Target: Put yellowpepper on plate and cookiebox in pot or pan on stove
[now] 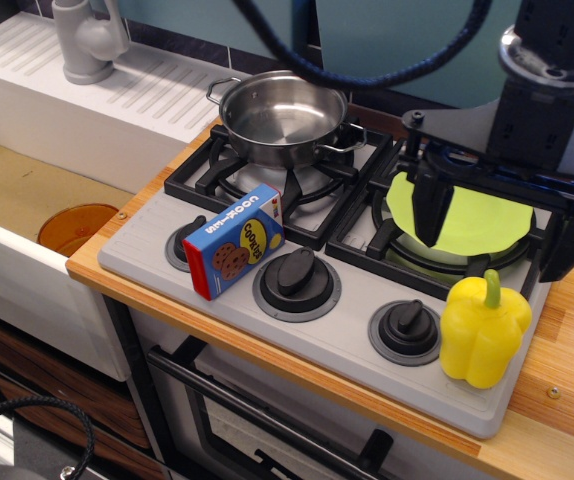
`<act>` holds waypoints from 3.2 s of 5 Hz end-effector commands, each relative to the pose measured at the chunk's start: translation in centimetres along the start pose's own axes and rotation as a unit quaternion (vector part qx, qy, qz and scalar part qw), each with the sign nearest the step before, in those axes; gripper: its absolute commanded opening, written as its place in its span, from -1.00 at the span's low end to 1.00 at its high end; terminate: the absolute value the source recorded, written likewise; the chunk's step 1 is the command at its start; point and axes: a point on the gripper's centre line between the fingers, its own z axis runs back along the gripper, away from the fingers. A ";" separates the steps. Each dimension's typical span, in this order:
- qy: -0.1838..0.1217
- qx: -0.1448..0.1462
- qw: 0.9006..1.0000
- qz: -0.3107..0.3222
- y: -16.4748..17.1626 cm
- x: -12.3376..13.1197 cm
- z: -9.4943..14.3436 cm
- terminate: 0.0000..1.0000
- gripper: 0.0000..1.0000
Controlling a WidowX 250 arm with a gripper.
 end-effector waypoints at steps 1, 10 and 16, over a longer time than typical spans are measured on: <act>0.000 0.000 1.000 0.000 0.0 0.0 0.0 -1.00 1.00; -0.064 -0.009 0.996 0.058 -3.1 0.4 -8.0 -1.00 -1.00; -0.012 0.017 0.999 0.036 -1.5 6.3 -0.2 -1.00 -1.00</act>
